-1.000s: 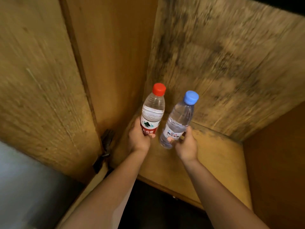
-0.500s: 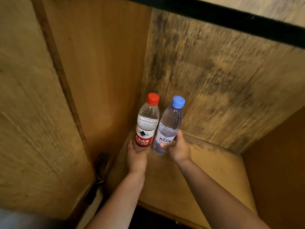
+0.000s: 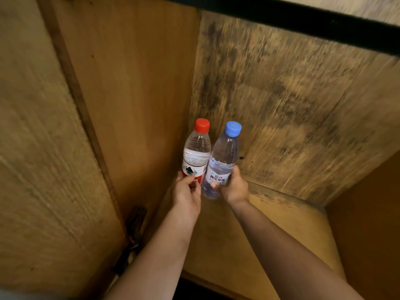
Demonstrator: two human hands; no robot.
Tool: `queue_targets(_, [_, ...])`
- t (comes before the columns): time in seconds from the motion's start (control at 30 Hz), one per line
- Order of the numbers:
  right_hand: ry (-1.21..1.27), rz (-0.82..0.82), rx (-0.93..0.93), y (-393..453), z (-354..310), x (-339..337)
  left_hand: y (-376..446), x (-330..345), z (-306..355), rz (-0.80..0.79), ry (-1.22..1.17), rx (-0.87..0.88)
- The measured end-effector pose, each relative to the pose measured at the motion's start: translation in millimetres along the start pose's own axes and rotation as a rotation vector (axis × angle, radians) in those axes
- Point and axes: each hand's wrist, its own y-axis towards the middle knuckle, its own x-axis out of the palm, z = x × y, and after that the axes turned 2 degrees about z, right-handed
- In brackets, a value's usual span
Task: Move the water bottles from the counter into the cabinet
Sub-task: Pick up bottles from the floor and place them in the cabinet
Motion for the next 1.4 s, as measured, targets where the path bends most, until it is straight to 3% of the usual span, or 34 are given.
queue_targets(0.67, [-0.032,-0.024,0.013,25,-14,4,28,26,5,-0.034,-0.055,-0.019])
queue_targets(1.4, [-0.054,0.043,0.052,41,-26,19,50,32,5,-0.066,0.092,0.033])
